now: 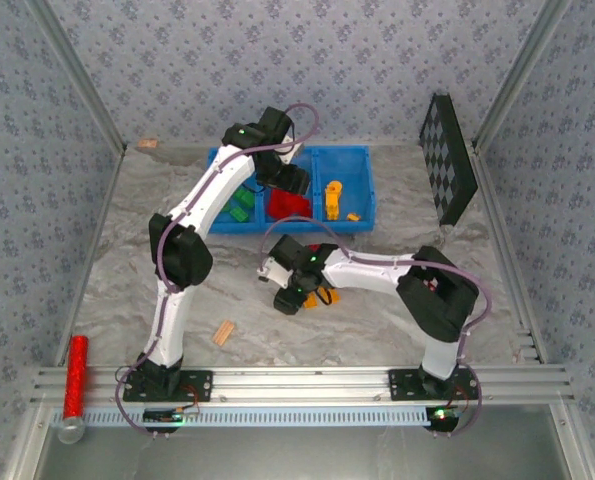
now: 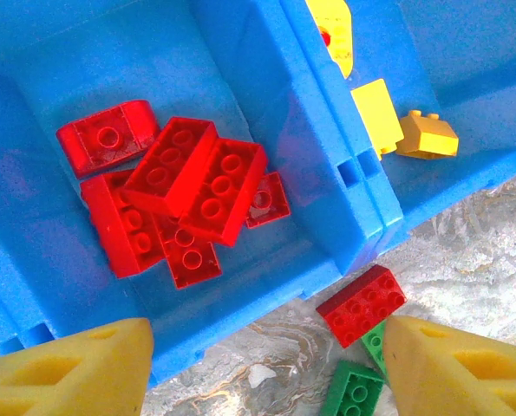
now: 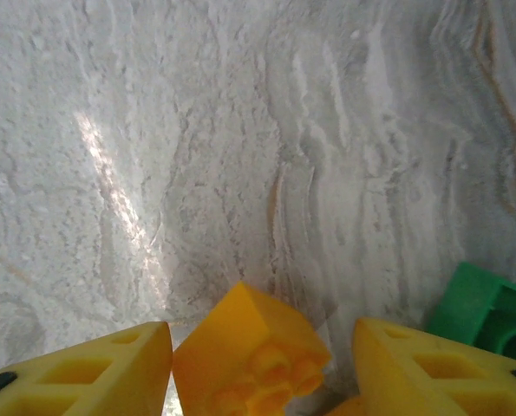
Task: Sort the legos into containers by color
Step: Pick up the lego from the bottom-center of the table, then place the lego in the container.
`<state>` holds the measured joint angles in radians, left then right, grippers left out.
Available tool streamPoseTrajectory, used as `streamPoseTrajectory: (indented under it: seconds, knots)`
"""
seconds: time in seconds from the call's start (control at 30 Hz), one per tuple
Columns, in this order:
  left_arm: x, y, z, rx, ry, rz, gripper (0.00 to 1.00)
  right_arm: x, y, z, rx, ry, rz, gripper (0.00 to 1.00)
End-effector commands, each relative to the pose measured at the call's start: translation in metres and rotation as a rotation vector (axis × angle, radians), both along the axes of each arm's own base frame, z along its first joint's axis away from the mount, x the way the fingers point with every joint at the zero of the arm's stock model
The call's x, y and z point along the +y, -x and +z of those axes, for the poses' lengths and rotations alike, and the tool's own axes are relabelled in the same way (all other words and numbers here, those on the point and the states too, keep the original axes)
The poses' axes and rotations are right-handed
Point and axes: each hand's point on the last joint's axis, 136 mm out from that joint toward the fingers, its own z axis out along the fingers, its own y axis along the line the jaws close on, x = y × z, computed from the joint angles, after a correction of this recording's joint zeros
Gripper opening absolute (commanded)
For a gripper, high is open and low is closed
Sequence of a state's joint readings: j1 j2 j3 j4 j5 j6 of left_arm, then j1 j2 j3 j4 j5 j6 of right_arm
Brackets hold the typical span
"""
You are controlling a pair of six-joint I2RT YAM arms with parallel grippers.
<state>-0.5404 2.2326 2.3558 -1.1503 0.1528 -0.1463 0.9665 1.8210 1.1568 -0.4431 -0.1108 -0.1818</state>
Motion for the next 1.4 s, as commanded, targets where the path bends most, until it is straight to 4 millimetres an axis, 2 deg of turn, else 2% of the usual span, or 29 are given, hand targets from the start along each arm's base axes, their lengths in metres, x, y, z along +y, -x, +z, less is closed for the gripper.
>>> streamPoseTrajectory:
  seconds: [0.0, 0.1, 0.2, 0.4, 0.57, 0.67, 0.83, 0.93, 1.07, 1.2, 1.37]
  knots:
    - [0.006, 0.005, 0.021, -0.031, 0.014, -0.016, 0.71, -0.007, 0.003, -0.015, 0.006, 0.084, 0.019, 0.58]
    - [0.009, 0.005, 0.022, -0.031, 0.013, -0.013, 0.71, -0.011, 0.005, -0.024, 0.014, 0.119, 0.022, 0.59]
    - [0.011, 0.005, 0.022, -0.032, 0.013, -0.009, 0.71, -0.011, 0.005, -0.025, 0.005, 0.123, 0.024, 0.59]
    - [0.011, 0.003, 0.024, -0.036, 0.023, -0.004, 0.71, -0.012, 0.004, -0.026, -0.002, 0.13, 0.028, 0.34]
    - [0.015, 0.008, 0.033, -0.045, 0.018, -0.011, 0.72, -0.013, -0.001, -0.014, -0.009, 0.098, 0.005, 0.29]
    - [0.022, 0.011, 0.034, -0.047, -0.012, -0.009, 0.72, -0.015, -0.006, 0.007, -0.01, 0.037, -0.026, 0.27]
    - [0.035, 0.019, 0.036, -0.054, -0.049, -0.001, 0.72, -0.026, -0.019, 0.062, -0.034, -0.089, -0.11, 0.26]
    - [0.043, 0.023, 0.042, -0.075, -0.055, 0.017, 0.72, -0.042, -0.03, 0.098, -0.063, -0.159, -0.176, 0.26]
    - [0.053, 0.033, 0.047, -0.093, -0.048, 0.043, 0.72, -0.078, -0.056, 0.129, -0.081, -0.18, -0.303, 0.27]
    - [0.055, 0.05, 0.044, -0.078, -0.021, 0.048, 0.72, -0.115, -0.089, 0.147, -0.11, -0.183, -0.452, 0.27]
    - [0.06, 0.083, 0.022, -0.049, -0.045, 0.005, 0.73, -0.147, -0.139, 0.154, -0.132, -0.206, -0.621, 0.27]
